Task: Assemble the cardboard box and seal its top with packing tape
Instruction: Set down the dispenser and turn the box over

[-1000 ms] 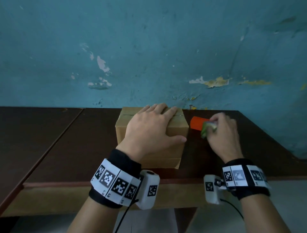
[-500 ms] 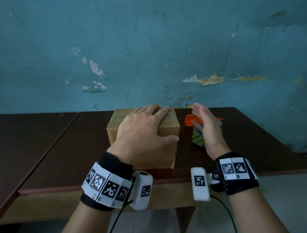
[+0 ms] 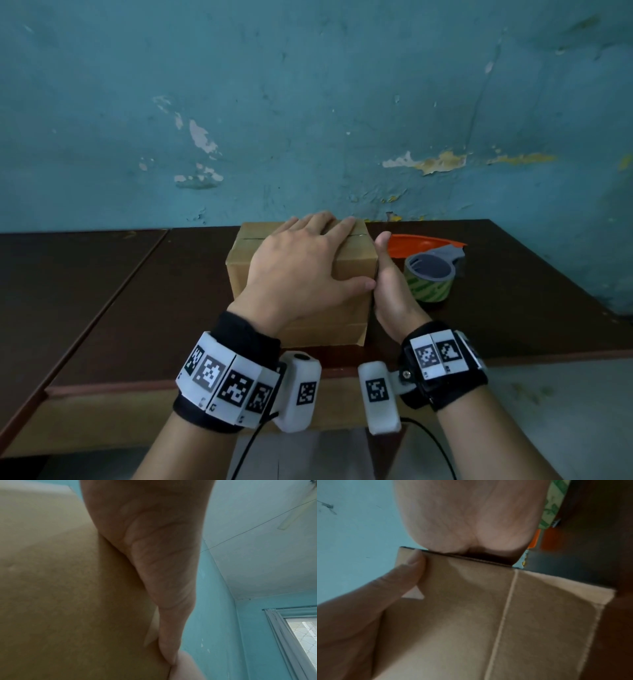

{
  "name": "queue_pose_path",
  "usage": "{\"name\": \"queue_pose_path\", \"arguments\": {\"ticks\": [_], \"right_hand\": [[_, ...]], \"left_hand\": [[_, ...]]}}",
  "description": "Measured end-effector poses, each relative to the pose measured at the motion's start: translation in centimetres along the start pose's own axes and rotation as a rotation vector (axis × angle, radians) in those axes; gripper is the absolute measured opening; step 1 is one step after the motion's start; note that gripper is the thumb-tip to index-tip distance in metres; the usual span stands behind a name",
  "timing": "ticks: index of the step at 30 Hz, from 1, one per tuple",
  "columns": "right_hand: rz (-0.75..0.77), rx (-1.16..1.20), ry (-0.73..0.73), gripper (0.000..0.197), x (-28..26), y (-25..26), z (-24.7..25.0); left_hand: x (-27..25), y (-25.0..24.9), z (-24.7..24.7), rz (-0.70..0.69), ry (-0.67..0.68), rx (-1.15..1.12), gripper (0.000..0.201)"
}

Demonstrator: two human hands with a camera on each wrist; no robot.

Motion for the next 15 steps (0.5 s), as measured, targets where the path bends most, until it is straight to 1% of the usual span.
{"name": "queue_pose_path", "arguments": {"ticks": [3, 6, 8, 9, 11, 12, 13, 14, 15], "right_hand": [[-0.034, -0.081, -0.081, 0.054, 0.3, -1.3, 1.4], [-0.083, -0.216, -0.149, 0.046, 0.2, -2.0, 2.7], [-0.131, -0.311, -0.160, 0.042, 0.3, -2.5, 3.2], [-0.139, -0.372, -0.136, 0.048, 0.1, -2.3, 2.9], [-0.143, -0.441, -0.068, 0.075, 0.2, -2.7, 2.7], [-0.140, -0.424, -0.061, 0.074, 0.3, -2.7, 2.8], [-0.119, -0.379, -0.078, 0.057, 0.0, -2.1, 2.8], [-0.115, -0.333, -0.084, 0.044, 0.0, -1.8, 2.8], [-0.103, -0.304, -0.087, 0.043, 0.0, -1.4, 2.8]], "left_hand": [[0.1, 0.0, 0.1, 0.000, 0.009, 0.004, 0.093], [0.1, -0.1, 0.0, -0.005, 0.021, 0.004, 0.094], [0.1, -0.1, 0.0, -0.009, 0.025, -0.002, 0.094], [0.2, -0.1, -0.1, -0.011, 0.028, -0.007, 0.094], [0.2, -0.1, -0.2, -0.008, 0.038, -0.008, 0.095], [0.1, -0.1, -0.2, -0.015, 0.048, -0.025, 0.097], [0.0, -0.1, 0.0, -0.022, 0.060, -0.075, 0.099], [-0.2, -0.1, 0.4, -0.017, 0.058, -0.173, 0.101], [-0.4, 0.3, 1.1, 0.008, 0.031, -0.300, 0.100]]}}
Point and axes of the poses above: each hand's wrist, its own x-axis towards the middle knuckle, its own z-axis out of the back of the hand, y = z × x, the point moved 9 cm from there along x, towards the middle knuckle, and after that the axes turned 15 degrees about x, right-handed, at the moved point
